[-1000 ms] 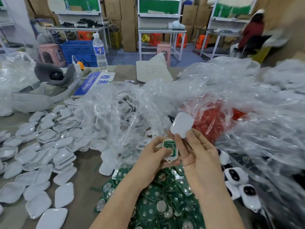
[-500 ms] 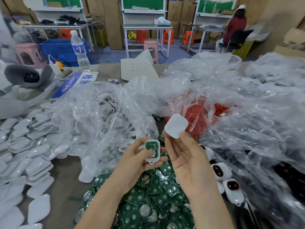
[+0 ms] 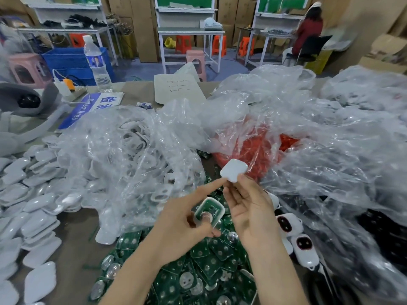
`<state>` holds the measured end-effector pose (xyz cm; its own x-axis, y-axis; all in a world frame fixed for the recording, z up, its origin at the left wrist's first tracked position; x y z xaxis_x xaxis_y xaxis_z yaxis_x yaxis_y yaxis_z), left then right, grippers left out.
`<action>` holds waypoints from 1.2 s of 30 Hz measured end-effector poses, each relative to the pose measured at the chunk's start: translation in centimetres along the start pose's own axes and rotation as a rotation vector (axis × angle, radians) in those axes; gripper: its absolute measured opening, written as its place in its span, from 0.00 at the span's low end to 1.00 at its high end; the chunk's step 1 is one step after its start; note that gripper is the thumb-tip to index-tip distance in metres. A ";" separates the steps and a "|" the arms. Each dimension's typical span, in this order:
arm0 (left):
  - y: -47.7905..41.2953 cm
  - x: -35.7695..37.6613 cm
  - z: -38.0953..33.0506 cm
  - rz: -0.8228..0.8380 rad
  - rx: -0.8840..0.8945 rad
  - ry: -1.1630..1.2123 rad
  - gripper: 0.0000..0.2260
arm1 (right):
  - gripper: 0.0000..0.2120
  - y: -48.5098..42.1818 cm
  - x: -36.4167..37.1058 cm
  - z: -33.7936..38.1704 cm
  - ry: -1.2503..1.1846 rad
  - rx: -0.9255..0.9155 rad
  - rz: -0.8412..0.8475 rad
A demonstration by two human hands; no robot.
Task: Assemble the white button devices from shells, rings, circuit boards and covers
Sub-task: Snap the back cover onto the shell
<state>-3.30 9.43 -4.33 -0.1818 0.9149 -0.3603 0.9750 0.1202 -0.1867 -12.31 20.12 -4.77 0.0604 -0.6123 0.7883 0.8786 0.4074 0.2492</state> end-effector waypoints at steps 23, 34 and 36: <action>-0.3 0.2 1.0 0.006 -0.019 -0.161 0.27 | 0.03 -0.8 -1.1 -1.3 0.190 0.047 0.065; -0.3 0.2 1.2 0.009 -0.032 -0.157 0.26 | 0.04 -1.1 -1.5 -1.5 0.163 0.053 0.047; -0.3 0.2 1.2 0.013 -0.026 -0.168 0.28 | 0.04 -1.1 -1.5 -1.5 0.153 0.059 0.055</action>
<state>-3.73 9.11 -5.44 -0.1858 0.8394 -0.5107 0.9800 0.1207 -0.1582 -12.66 19.62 -7.10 0.1825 -0.6824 0.7079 0.8431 0.4791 0.2444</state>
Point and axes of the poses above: each hand's wrist, its own y-axis away from the middle knuckle, its own x-axis out of the palm, z = x × y, the point moved 3 cm from there along -y, towards the middle knuckle, and after that the axes turned 2 degrees about x, right-handed, at the moved point
